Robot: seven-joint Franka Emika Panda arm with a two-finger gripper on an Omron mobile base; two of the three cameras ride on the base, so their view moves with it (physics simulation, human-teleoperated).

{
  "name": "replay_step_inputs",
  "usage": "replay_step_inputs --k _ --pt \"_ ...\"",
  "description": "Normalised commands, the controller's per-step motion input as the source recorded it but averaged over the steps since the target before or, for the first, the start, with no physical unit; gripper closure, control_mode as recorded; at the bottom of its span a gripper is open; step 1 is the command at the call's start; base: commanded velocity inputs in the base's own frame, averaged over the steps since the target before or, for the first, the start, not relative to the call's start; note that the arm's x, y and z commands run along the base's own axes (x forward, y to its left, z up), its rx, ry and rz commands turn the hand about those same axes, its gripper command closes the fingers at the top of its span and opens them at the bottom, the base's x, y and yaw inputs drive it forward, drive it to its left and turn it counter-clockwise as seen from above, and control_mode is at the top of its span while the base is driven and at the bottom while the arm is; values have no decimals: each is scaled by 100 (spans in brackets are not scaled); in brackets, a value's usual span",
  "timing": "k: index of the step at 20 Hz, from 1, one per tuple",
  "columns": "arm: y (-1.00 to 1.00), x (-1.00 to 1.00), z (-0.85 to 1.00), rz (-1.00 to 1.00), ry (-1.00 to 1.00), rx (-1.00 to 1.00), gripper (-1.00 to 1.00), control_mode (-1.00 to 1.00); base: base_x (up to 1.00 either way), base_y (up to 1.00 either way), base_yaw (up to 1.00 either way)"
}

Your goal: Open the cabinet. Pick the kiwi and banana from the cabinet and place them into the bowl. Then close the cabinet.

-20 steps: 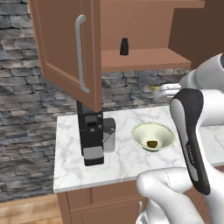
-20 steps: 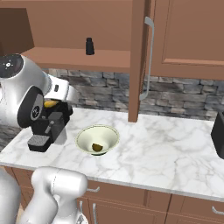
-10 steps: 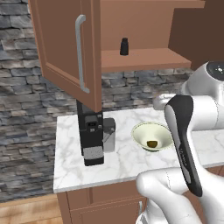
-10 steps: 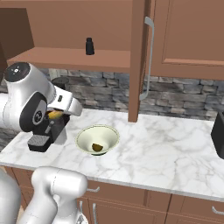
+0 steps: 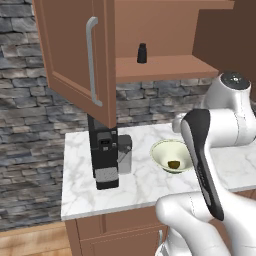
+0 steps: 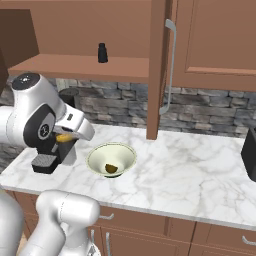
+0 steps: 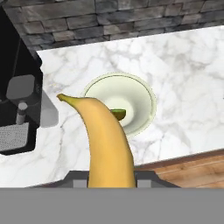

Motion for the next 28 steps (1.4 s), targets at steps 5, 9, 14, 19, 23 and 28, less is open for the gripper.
replay_step_inputs --k 5,9,14,19,23,28 --pt "0 0 -18 -3 10 0 100 -100 0 0 0" --pt "0 4 -18 -1 4 0 100 -100 0 0 0" --pt "0 10 -19 -1 1 0 100 -100 0 0 0" --pt "0 13 -19 0 0 0 100 -100 0 0 0" --pt "0 11 -21 0 0 0 100 -100 0 0 0" --pt "-2 20 -13 0 1 0 100 -100 0 0 0"
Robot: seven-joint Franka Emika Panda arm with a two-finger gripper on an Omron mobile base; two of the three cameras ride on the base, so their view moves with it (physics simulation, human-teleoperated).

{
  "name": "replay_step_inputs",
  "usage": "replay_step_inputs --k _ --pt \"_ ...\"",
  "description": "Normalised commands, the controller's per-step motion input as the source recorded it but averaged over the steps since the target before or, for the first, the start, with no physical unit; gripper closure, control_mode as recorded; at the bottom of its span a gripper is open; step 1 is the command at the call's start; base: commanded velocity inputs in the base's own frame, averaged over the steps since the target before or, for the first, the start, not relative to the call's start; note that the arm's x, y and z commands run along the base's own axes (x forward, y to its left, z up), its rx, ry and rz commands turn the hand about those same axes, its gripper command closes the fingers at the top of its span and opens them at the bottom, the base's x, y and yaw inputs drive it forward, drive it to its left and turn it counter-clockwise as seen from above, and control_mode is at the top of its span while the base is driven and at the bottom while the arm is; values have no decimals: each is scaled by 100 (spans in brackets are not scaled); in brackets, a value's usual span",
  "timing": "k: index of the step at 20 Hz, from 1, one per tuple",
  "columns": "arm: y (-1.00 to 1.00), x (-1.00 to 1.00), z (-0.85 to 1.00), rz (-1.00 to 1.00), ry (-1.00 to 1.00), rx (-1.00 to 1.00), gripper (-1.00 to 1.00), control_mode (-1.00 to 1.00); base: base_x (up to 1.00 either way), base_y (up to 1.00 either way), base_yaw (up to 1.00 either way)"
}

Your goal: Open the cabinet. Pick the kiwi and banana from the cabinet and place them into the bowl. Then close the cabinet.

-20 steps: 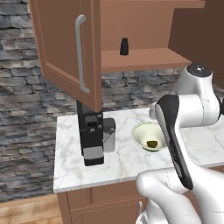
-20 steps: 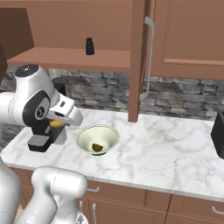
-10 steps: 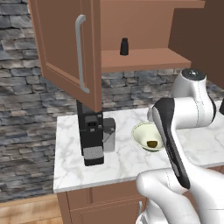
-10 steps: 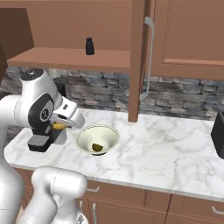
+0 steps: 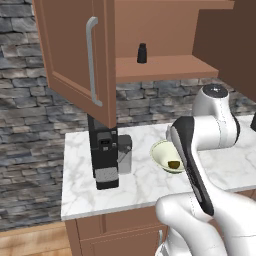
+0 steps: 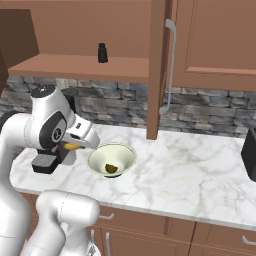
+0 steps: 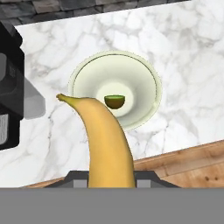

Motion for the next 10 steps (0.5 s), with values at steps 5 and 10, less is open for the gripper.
replay_step_inputs --k 5,10 --pt "-8 28 -6 0 5 0 100 -100 0 0 0" --pt "-9 25 -12 0 3 0 100 -100 0 0 0"
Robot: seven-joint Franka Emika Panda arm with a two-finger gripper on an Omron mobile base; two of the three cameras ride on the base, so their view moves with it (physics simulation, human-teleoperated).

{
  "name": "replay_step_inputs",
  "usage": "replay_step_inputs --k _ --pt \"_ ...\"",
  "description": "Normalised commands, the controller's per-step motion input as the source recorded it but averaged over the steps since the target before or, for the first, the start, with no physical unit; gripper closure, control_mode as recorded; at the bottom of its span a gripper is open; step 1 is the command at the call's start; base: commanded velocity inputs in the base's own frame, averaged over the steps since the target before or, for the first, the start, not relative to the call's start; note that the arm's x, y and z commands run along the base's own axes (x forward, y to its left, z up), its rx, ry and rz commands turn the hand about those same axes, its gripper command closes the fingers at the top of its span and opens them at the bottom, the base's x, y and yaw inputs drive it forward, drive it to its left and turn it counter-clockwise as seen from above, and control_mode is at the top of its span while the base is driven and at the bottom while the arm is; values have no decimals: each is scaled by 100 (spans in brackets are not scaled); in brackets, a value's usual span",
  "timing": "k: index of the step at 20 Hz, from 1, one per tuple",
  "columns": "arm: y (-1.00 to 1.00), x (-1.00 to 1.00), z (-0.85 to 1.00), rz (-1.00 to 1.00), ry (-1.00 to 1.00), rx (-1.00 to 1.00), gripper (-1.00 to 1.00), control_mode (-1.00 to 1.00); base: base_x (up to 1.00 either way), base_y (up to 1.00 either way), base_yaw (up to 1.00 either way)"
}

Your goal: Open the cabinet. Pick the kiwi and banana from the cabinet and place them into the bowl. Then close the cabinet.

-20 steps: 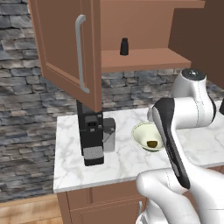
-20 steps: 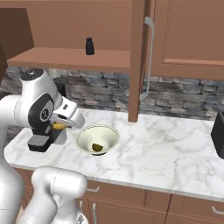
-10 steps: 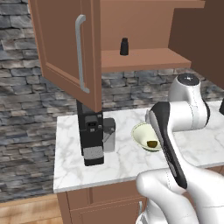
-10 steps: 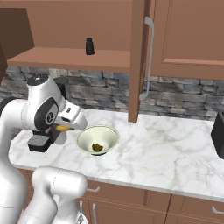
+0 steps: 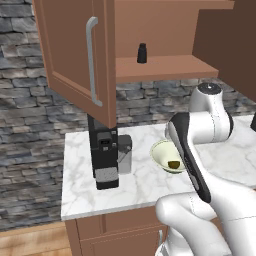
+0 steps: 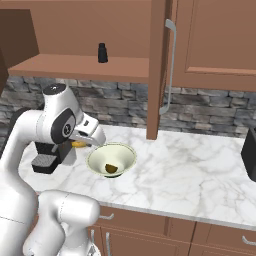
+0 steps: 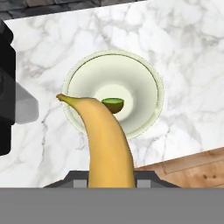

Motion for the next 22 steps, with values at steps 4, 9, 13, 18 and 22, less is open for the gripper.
replay_step_inputs --k 4,9,13,18,22 --pt "-8 16 -22 0 2 0 100 -100 0 0 0" --pt "-11 9 -34 0 1 0 100 -100 0 0 0" --pt "-11 11 -38 0 0 0 100 -100 0 0 0" --pt "-3 18 -36 0 0 0 100 -100 0 0 0" --pt "0 22 -32 0 0 0 100 -100 0 0 0"
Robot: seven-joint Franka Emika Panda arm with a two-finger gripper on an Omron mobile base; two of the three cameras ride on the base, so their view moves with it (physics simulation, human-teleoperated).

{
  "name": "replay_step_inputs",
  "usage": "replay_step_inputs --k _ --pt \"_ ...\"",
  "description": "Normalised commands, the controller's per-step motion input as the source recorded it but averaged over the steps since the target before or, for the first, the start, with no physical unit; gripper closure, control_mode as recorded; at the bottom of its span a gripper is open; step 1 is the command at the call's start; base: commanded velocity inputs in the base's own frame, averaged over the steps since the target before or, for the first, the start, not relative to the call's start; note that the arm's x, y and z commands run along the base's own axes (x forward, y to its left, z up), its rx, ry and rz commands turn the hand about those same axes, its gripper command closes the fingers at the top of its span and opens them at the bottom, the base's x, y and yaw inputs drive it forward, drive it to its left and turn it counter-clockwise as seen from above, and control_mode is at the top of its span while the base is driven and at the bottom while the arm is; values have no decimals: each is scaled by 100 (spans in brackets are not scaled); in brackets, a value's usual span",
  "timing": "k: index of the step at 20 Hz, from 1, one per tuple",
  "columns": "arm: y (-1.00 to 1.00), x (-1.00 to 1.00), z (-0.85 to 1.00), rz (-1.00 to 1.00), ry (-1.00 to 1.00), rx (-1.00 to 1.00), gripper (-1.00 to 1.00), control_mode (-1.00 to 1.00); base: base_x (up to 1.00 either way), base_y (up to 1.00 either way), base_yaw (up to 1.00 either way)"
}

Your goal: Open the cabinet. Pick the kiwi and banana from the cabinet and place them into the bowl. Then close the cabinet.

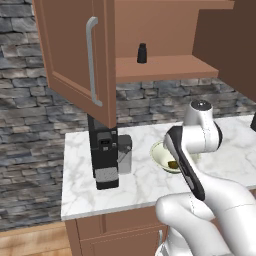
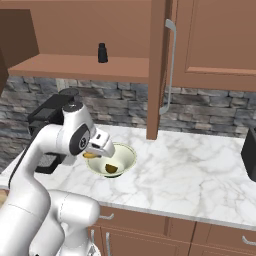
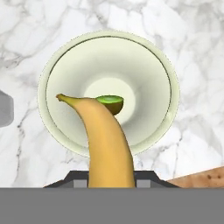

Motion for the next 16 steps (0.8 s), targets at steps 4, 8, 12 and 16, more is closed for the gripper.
replay_step_inputs --k 4,8,12,16 --pt "0 34 -20 0 0 0 100 -100 0 0 0" --pt "0 33 -17 -1 0 0 100 -100 0 0 0" --pt "-5 29 -17 -1 0 0 100 -100 0 0 0" --pt "-12 24 -18 0 1 0 100 -100 0 0 0"
